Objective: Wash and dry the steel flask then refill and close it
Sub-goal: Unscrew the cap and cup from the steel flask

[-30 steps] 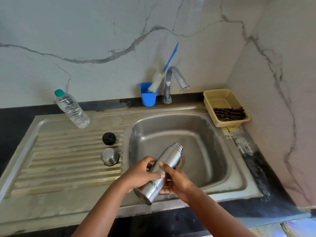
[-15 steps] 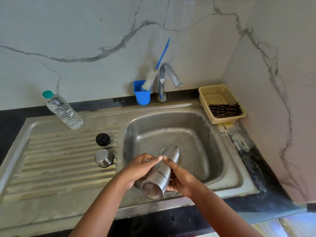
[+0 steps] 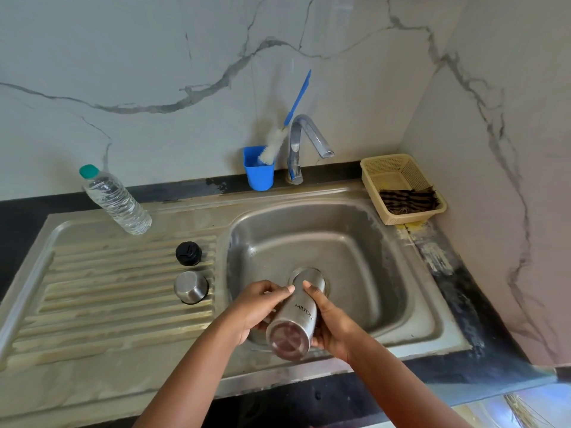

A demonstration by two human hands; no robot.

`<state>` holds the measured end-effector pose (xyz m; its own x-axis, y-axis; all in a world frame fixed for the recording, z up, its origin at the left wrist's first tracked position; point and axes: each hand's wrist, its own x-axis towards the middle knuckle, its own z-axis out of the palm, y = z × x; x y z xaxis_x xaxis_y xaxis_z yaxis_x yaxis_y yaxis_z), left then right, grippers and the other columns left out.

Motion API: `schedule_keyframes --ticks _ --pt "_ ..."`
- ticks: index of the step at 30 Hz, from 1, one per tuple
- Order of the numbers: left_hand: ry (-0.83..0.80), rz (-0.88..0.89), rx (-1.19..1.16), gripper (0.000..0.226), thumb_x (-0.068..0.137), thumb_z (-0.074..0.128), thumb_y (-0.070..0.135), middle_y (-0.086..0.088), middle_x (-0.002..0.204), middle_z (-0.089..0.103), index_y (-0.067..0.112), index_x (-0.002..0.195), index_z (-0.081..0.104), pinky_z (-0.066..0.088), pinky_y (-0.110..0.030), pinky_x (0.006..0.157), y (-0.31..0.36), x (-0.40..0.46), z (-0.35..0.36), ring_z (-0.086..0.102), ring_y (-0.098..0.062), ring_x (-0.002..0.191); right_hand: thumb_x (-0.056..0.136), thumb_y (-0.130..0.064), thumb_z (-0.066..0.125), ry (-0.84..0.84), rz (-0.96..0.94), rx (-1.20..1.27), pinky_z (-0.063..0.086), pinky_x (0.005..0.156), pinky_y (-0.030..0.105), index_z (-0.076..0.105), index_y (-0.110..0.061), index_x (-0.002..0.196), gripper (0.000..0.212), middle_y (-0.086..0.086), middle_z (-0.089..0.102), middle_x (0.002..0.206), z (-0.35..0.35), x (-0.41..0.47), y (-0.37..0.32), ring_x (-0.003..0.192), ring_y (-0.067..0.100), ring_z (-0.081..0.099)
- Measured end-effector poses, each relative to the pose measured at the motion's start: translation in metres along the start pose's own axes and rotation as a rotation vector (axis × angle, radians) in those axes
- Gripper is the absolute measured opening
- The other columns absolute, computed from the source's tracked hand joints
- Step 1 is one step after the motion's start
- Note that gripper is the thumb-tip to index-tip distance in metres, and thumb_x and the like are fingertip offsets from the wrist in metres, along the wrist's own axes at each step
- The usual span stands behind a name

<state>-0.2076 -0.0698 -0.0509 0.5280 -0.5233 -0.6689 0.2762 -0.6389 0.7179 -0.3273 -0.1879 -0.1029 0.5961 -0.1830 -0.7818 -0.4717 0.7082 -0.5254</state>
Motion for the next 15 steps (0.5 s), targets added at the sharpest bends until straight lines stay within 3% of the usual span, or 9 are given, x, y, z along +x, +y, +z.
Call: schedule_keyframes --ticks 4,9,12,15 --pt "-0.008 -0.008 -0.026 0.047 0.085 0.070 0.052 -0.012 0.097 0.075 0.011 0.106 0.068 0.055 -0.032 0.069 -0.001 -0.002 -0.003 0.071 -0.022 0.079 0.079 -0.059 0.070 0.003 0.012 -0.004 0.057 0.049 0.030 0.065 -0.002 0.117 0.069 0.015 0.072 0.089 0.006 -0.003 -0.003 0.068 0.023 0.070" --pt "-0.019 0.056 0.012 0.046 0.075 0.077 0.057 -0.001 0.103 0.072 0.026 0.108 0.064 0.054 -0.032 0.071 -0.007 -0.008 -0.014 0.071 -0.018 0.092 0.074 -0.060 0.073 0.070 -0.121 -0.223 0.059 0.067 0.036 0.065 -0.010 0.113 0.064 0.014 0.074 0.095 0.018 -0.008 -0.010 0.083 0.027 0.072" --pt "-0.057 0.156 -0.012 0.052 0.070 0.085 0.048 0.000 0.104 0.071 0.028 0.111 0.060 0.051 -0.028 0.071 -0.010 -0.013 -0.027 0.070 -0.014 0.092 0.068 -0.060 0.077 0.073 -0.256 -0.407 0.062 0.069 0.042 0.056 -0.016 0.118 0.070 0.012 0.072 0.101 0.028 -0.014 -0.023 0.082 0.027 0.074" --pt "-0.020 0.268 0.022 0.061 0.066 0.091 0.034 0.007 0.106 0.069 0.034 0.114 0.053 0.055 -0.028 0.083 -0.011 -0.017 -0.039 0.068 -0.005 0.094 0.070 -0.049 0.082 0.040 -0.409 -0.571 0.062 0.066 0.044 0.049 -0.024 0.121 0.065 0.002 0.070 0.105 0.045 -0.021 -0.036 0.084 0.019 0.074"
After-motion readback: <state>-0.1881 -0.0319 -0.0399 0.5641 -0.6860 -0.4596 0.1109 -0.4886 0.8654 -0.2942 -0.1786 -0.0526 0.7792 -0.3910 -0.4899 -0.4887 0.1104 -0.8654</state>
